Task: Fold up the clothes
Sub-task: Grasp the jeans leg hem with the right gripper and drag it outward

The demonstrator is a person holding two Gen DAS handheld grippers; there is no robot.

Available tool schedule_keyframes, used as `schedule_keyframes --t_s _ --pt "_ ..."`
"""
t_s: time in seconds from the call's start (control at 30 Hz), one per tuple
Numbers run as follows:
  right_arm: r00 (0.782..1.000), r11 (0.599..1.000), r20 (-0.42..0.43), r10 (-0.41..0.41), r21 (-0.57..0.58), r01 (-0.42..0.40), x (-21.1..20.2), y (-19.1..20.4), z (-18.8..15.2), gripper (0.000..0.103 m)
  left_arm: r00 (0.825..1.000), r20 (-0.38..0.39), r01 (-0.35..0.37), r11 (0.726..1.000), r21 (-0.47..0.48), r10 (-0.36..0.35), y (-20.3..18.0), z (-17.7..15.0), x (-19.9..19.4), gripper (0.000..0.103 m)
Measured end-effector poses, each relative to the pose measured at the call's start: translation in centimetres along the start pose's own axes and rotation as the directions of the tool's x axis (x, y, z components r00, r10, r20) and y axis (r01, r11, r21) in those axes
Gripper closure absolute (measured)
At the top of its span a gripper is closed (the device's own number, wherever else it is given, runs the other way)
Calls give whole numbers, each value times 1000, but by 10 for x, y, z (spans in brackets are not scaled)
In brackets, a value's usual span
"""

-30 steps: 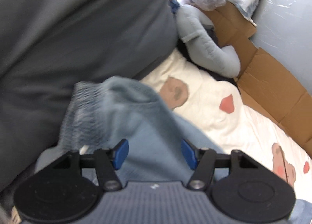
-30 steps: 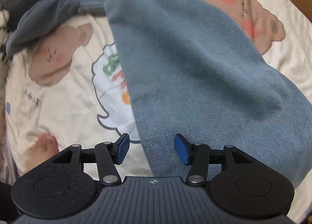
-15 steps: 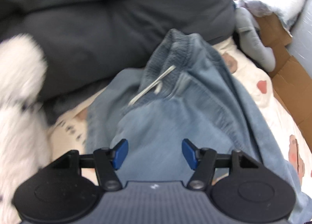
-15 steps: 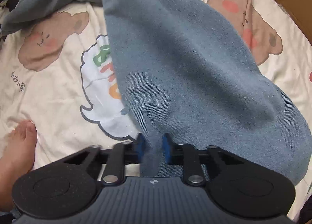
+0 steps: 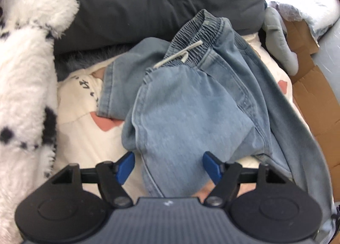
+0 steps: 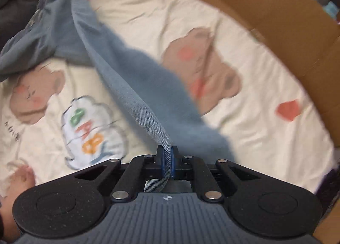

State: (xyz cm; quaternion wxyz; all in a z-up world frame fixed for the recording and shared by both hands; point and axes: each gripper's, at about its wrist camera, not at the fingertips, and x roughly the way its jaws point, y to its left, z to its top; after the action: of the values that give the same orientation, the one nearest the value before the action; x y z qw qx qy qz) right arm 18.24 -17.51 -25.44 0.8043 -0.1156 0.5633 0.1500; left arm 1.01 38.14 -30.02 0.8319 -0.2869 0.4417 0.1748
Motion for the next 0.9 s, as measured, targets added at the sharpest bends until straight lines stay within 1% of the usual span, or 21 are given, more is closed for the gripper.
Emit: schedule_keyframes --t_s 0.2,0.43,0.7,0.9 --pt "995 995 28 -94 -16 94 0 -35 35 99 1000 -1 11 1000 -2 -11 1 -3 -1 30" --pt "982 980 44 -183 -72 186 17 -59 80 100 1000 0 27 1000 5 -27 3 -7 -6 30" --pt "959 952 68 -277 -113 283 37 -85 135 100 1000 -1 24 1000 -2 -24 5 -12 -6 30" --pt "936 929 80 -344 -119 352 59 -100 169 100 999 -9 35 999 31 -35 2 -14 -6 31"
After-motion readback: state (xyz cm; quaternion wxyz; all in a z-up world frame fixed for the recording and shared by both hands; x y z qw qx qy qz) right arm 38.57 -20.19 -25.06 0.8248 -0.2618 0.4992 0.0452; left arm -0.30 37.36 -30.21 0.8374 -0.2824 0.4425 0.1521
